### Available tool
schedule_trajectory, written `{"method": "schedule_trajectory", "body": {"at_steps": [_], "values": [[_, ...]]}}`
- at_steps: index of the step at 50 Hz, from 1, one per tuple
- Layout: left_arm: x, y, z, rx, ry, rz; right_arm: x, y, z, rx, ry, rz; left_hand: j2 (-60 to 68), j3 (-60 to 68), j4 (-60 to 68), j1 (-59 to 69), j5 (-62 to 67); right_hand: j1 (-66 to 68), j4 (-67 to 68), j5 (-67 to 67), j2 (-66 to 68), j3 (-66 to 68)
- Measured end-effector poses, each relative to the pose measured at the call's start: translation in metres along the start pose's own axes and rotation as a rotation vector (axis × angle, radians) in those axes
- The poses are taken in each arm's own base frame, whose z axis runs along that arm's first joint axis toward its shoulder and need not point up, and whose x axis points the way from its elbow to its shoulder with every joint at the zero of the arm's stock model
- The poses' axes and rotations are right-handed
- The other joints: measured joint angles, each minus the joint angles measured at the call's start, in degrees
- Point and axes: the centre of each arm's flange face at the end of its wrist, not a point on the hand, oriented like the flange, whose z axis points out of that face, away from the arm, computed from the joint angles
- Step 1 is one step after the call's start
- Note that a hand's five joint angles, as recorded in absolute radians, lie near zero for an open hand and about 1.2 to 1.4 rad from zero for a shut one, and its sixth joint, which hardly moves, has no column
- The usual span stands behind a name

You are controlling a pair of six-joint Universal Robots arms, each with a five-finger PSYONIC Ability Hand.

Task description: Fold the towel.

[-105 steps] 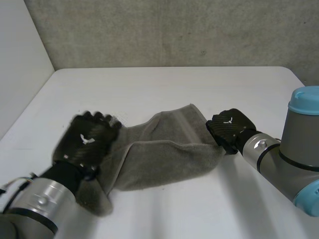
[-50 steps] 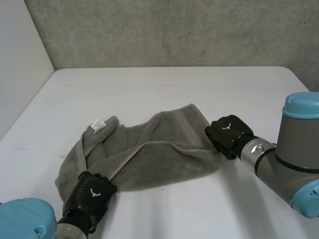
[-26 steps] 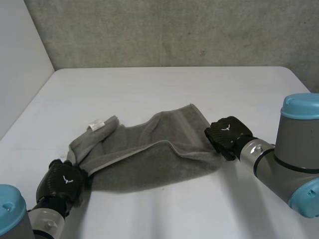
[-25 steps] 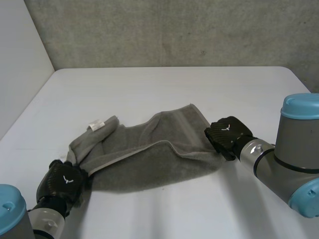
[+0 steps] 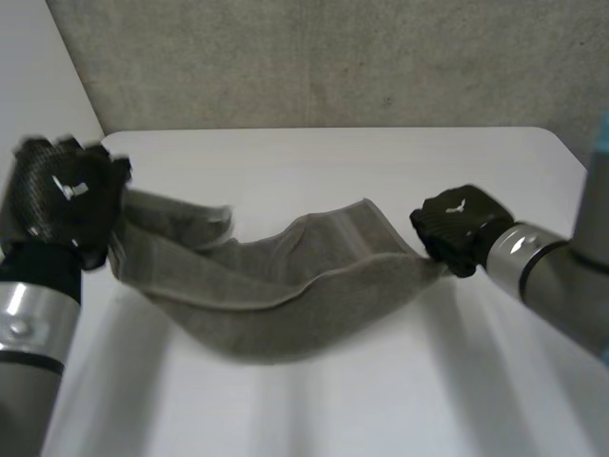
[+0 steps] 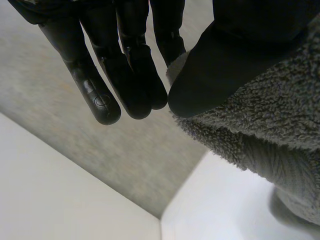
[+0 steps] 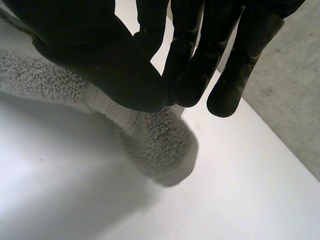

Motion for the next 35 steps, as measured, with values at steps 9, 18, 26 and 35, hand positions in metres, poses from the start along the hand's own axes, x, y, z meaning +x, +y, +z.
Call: {"method": "schedule_trajectory", "body": {"at_steps": [9,18,26,35], "values": [[-0.039,-0.007,0.027,-0.076,-0.087,-0.132,0.033,-0.041,-0.054,0.019,0.070,-0.062,0.0,0.0,0.0,0.0,0.1,0.0,0.0,0.0,0.0,0.0],[-0.021,0.057,0.045,-0.444,0.049,-0.167,0.034,-0.022,-0.064,-0.114,0.046,-0.220,0.0,0.0,0.0,0.2,0.1,0.0,0.0,0.0,0.0,0.0],[0.022,0.101,0.046,-0.637,0.219,-0.143,0.025,0.014,-0.028,-0.255,-0.021,-0.233,0.0,0.0,0.0,0.2,0.1,0.1,0.0,0.0,0.0,0.3],[0.028,0.085,0.103,-0.491,0.181,-0.159,0.043,0.004,0.032,-0.144,0.100,-0.266,0.0,0.0,0.0,0.2,0.1,0.2,0.0,0.0,0.0,0.3]]}}
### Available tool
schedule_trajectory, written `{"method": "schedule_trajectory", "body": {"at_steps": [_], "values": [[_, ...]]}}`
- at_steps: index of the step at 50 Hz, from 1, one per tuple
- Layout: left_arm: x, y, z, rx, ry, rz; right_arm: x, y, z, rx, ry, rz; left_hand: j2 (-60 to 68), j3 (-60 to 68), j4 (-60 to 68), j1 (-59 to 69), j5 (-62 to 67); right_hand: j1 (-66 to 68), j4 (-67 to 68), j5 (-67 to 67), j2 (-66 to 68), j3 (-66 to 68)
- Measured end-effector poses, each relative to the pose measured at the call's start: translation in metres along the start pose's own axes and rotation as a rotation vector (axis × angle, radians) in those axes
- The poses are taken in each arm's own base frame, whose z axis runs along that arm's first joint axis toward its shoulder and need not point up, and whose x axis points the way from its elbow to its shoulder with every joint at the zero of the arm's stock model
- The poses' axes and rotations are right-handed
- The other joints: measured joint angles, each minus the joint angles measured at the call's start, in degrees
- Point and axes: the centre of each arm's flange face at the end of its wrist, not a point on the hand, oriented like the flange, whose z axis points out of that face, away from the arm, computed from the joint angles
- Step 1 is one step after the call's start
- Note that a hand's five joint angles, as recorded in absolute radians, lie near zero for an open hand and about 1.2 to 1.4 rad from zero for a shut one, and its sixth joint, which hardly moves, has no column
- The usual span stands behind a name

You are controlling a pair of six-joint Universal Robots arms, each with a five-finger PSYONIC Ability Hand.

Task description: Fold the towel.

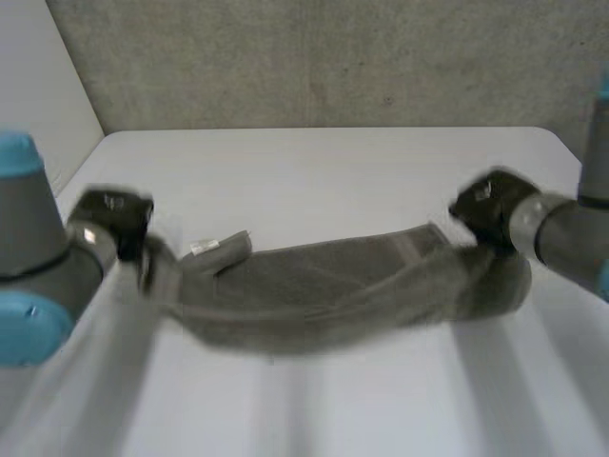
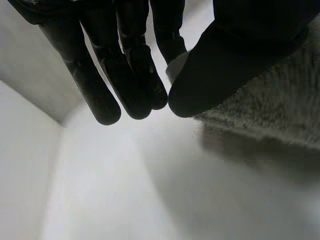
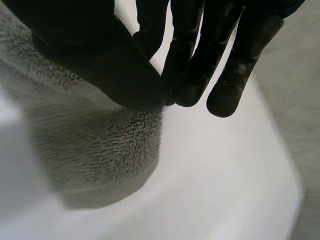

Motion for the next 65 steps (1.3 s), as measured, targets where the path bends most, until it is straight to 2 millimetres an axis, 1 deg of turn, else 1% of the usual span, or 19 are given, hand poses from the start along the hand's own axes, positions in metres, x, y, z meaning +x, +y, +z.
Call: {"method": "schedule_trajectory", "body": {"at_steps": [3,7,9,10,14,19,22,24,25,26,31,38,43,44,45,52,62,64,65], "values": [[-0.010,-0.030,0.013,0.110,-0.046,-0.023,0.020,-0.022,0.013,0.113,0.123,0.003,0.0,0.0,0.0,0.0,0.0,0.0,0.0,0.0,0.0,0.0],[-0.040,-0.101,0.026,0.394,-0.161,-0.097,0.061,-0.069,0.019,0.364,0.376,0.029,0.0,0.0,0.0,0.0,0.0,0.0,0.0,0.0,0.0,0.0],[-0.047,-0.115,0.026,0.451,-0.183,-0.114,0.069,-0.077,0.018,0.410,0.420,0.035,0.0,0.0,0.0,0.0,0.1,0.0,0.0,0.0,0.0,0.0],[-0.060,-0.141,0.026,0.563,-0.224,-0.155,0.085,-0.093,0.013,0.516,0.523,0.046,0.0,0.0,0.0,0.0,0.2,0.0,0.0,0.0,0.0,0.0],[-0.084,-0.182,0.022,0.735,-0.275,-0.237,0.109,-0.115,-0.005,0.691,0.694,0.059,0.0,0.0,0.0,0.1,0.3,0.0,0.0,0.0,0.0,0.0],[-0.091,-0.190,0.024,0.756,-0.261,-0.298,0.111,-0.114,-0.011,0.728,0.732,0.064,0.0,0.0,0.0,0.1,0.3,0.0,0.0,0.0,0.0,0.0],[-0.088,-0.185,0.027,0.727,-0.245,-0.308,0.106,-0.109,-0.009,0.705,0.710,0.065,0.0,0.0,0.0,0.1,0.3,0.0,0.0,0.0,0.0,0.0],[-0.075,-0.162,0.037,0.627,-0.197,-0.309,0.087,-0.093,0.000,0.622,0.618,0.067,0.0,0.0,0.0,0.1,0.3,0.1,0.0,0.1,0.0,0.0],[-0.075,-0.162,0.037,0.627,-0.197,-0.309,0.087,-0.093,0.000,0.622,0.618,0.067,0.0,0.0,0.0,0.1,0.3,0.1,0.0,0.1,0.0,0.0],[-0.061,-0.137,0.045,0.549,-0.152,-0.299,0.067,-0.077,0.008,0.540,0.519,0.069,0.0,0.0,0.0,0.1,0.3,0.2,0.1,0.1,0.0,0.0],[-0.038,-0.095,0.050,0.462,-0.094,-0.276,0.033,-0.049,0.020,0.417,0.373,0.073,0.0,0.0,0.0,0.3,0.3,0.2,0.1,0.2,0.0,0.0],[-0.003,-0.020,0.037,0.335,-0.035,-0.214,-0.023,0.001,0.026,0.203,0.149,0.077,0.0,0.0,0.0,0.3,0.3,0.3,0.1,0.3,0.0,0.0],[0.007,0.009,0.028,0.261,-0.015,-0.167,-0.041,0.020,0.021,0.117,0.067,0.074,0.0,0.0,0.0,0.3,0.3,0.2,0.1,0.3,0.0,0.0],[0.012,0.030,0.018,0.198,-0.005,-0.119,-0.053,0.032,0.013,0.054,0.007,0.074,0.0,0.0,0.0,0.3,0.3,0.3,0.1,0.3,0.0,0.0],[0.012,0.035,0.015,0.181,-0.004,-0.104,-0.055,0.034,0.011,0.042,-0.006,0.074,0.0,0.0,0.0,0.3,0.3,0.3,0.1,0.3,0.0,0.0],[0.008,0.055,-0.014,0.115,-0.005,-0.023,-0.064,0.050,-0.008,-0.037,-0.071,0.088,0.0,0.0,0.0,0.3,0.3,0.3,0.1,0.3,0.0,0.0],[0.002,0.042,-0.054,0.195,-0.005,-0.006,-0.056,0.066,-0.022,-0.054,-0.078,0.150,0.0,0.0,0.0,0.3,0.3,0.3,-0.2,0.2,-0.4,-0.5],[0.001,0.041,-0.057,0.207,-0.006,-0.006,-0.054,0.070,-0.022,-0.052,-0.088,0.187,0.0,0.0,0.0,0.3,0.4,0.2,-6.4,-1.3,-6.0,-6.4],[0.000,0.040,-0.060,0.214,-0.008,-0.007,-0.053,0.073,-0.021,-0.051,-0.095,0.217,0.0,0.0,0.0,0.3,0.4,-9.6,-17.9,-11.2,-18.1,-18.0]]}}
